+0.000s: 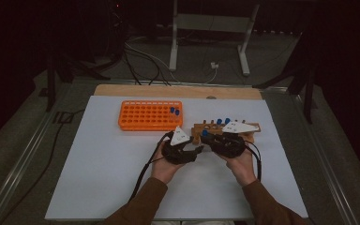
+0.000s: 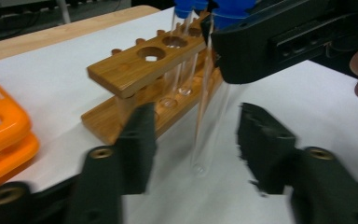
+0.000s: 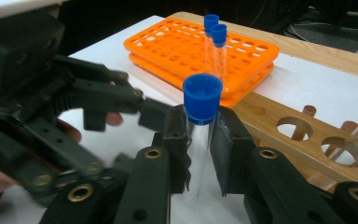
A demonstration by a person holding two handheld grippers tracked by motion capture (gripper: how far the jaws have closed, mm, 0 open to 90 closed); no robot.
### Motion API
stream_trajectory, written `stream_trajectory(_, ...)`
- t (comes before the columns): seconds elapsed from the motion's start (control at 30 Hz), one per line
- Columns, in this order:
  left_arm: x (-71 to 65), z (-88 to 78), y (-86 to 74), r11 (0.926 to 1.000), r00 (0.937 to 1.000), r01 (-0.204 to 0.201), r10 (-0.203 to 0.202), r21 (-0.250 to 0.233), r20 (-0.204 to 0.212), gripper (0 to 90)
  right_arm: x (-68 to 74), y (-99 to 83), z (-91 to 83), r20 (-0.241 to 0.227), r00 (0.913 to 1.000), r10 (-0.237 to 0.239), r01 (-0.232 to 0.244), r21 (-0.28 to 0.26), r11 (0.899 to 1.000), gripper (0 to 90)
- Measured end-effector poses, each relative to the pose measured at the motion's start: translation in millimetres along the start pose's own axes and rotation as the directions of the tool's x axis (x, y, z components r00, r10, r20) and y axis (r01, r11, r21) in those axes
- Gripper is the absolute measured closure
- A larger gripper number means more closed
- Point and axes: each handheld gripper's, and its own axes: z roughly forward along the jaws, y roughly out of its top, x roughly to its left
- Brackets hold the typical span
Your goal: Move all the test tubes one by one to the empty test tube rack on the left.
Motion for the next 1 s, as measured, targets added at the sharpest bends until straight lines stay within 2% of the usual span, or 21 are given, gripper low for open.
stream_trajectory(0.13,-1.1,0.5,1.1,0.9998,0.9999,0.0,0.0,-0.022,0.01,66.8,0.7,0.1,0.1,-0.012,0.9999,0.003,-0.003,0.0,1.0,76.6)
stream_trajectory(0.33,-1.6,0.2,1.5,0.9996,0.9995,-0.009,0.01,-0.028,0.031,75.4,1.8,-0.2,1.1,-0.019,0.9998,0.002,-0.002,0.004,1.0,76.5)
stream_trajectory(0.7,-2.2,0.4,1.7,0.9992,0.9989,-0.022,0.023,-0.032,0.04,78.2,0.7,0.0,-0.1,-0.025,0.9997,0.008,-0.007,0.002,1.0,75.0)
stream_trajectory(1.0,2.9,-2.0,-1.3,0.9997,0.9999,-0.007,0.008,-0.025,0.014,78.2,-3.3,0.4,-4.4,-0.041,0.9987,0.03,-0.03,-0.019,0.999,49.4)
